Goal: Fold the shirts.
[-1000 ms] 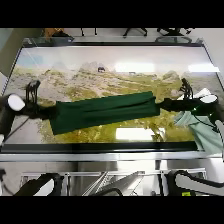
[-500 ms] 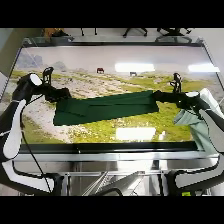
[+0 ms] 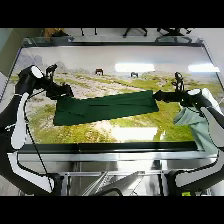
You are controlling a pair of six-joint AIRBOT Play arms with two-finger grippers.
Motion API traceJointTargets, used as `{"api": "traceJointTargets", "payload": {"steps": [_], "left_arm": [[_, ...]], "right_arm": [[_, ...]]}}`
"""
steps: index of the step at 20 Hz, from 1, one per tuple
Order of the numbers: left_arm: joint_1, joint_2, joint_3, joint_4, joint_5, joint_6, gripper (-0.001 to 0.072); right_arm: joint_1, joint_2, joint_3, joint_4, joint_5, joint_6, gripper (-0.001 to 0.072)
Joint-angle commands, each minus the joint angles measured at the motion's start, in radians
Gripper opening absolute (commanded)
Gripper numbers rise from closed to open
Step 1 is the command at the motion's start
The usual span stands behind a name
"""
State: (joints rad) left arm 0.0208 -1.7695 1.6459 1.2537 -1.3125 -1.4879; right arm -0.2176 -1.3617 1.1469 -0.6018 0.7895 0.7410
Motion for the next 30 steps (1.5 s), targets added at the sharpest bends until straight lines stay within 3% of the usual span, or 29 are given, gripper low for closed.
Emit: {"api": "traceJointTargets", "payload": {"steps": [1, 3, 5, 6, 7, 8, 9, 10, 11, 12, 13, 16, 20, 26, 28, 30], "left_arm": [[-0.009, -0.003, 0.047, 0.0, -0.054, -0.002, 0.067], [-0.018, -0.003, 0.064, -0.001, -0.064, -0.002, 0.067], [-0.037, -0.003, 0.086, -0.001, -0.073, -0.002, 0.067], [-0.05, -0.003, 0.101, -0.001, -0.075, -0.002, 0.0669], [-0.064, -0.003, 0.119, -0.001, -0.075, -0.002, 0.067], [-0.079, -0.003, 0.136, -0.001, -0.073, -0.002, 0.067], [-0.1, -0.003, 0.149, -0.001, -0.069, -0.002, 0.0669], [-0.119, -0.003, 0.154, 0.0, -0.062, -0.002, 0.062], [-0.139, -0.007, 0.153, 0.0, -0.054, -0.002, 0.0377], [-0.164, -0.017, 0.153, 0.0, -0.054, -0.002, 0.0077], [-0.194, -0.033, 0.153, -0.001, -0.056, -0.002, 0.0018], [-0.32, -0.111, 0.153, -0.027, -0.027, -0.002, 0.0017], [-0.484, -0.248, 0.155, -0.227, 0.12, -0.005, 0.0017], [-0.622, -0.367, 0.158, -0.515, 0.316, 0.041, 0.0017], [-0.626, -0.365, 0.171, -0.605, 0.308, 0.066, 0.0017], [-0.592, -0.36, 0.255, -0.627, 0.167, 0.093, 0.0016]], "right_arm": [[0.0, -0.035, 0.002, 0.004, 0.066, 0.012, 0.0534], [0.003, -0.063, 0.002, 0.021, 0.092, 0.012, 0.0436], [0.004, -0.09, 0.003, 0.059, 0.113, 0.01, 0.0386], [0.004, -0.097, 0.003, 0.082, 0.121, -0.005, 0.0177], [0.005, -0.099, 0.003, 0.102, 0.127, -0.021, 0.0051], [0.005, -0.098, 0.003, 0.133, 0.143, -0.039, 0.0017], [0.005, -0.093, 0.005, 0.162, 0.164, -0.053, 0.0017], [0.003, -0.082, 0.009, 0.183, 0.19, -0.068, 0.0017], [0.002, -0.067, 0.018, 0.184, 0.215, -0.068, 0.0017], [0.001, -0.048, 0.027, 0.185, 0.246, -0.064, 0.0017], [-0.005, -0.022, 0.04, 0.185, 0.282, -0.044, 0.0016], [-0.037, 0.084, 0.071, 0.188, 0.418, 0.047, 0.0017], [-0.097, 0.278, 0.073, 0.19, 0.566, 0.195, 0.0017], [-0.122, 0.48, 0.073, 0.211, 0.615, 0.308, 0.0017], [-0.122, 0.488, 0.072, 0.214, 0.617, 0.319, 0.0017], [-0.119, 0.484, 0.072, 0.214, 0.622, 0.331, 0.0016]]}}
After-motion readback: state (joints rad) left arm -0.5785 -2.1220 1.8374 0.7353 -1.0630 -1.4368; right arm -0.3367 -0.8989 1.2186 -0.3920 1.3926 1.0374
